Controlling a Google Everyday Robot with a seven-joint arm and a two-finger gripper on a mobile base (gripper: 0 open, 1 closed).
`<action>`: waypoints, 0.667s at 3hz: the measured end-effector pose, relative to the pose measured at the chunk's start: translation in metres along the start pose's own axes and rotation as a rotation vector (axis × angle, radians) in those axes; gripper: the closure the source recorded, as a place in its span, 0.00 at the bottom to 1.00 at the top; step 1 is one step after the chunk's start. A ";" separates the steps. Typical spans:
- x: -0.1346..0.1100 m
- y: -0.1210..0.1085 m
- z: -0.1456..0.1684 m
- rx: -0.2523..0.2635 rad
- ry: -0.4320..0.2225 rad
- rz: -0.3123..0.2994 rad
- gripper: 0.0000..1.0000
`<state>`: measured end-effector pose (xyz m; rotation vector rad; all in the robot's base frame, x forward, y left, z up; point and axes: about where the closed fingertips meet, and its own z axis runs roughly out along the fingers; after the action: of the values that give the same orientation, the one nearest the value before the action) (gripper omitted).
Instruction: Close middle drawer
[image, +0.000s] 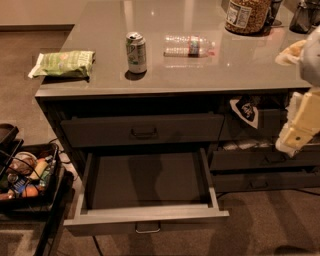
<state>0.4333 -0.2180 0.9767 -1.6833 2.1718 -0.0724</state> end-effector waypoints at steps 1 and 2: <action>0.013 0.020 0.010 0.041 -0.124 -0.003 0.00; 0.042 0.036 0.056 0.056 -0.274 0.043 0.00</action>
Offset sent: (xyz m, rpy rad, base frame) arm -0.0404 0.0180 -0.0914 0.7149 -0.3631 0.3329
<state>0.4099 -0.2366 0.9035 -1.5164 1.9822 0.1023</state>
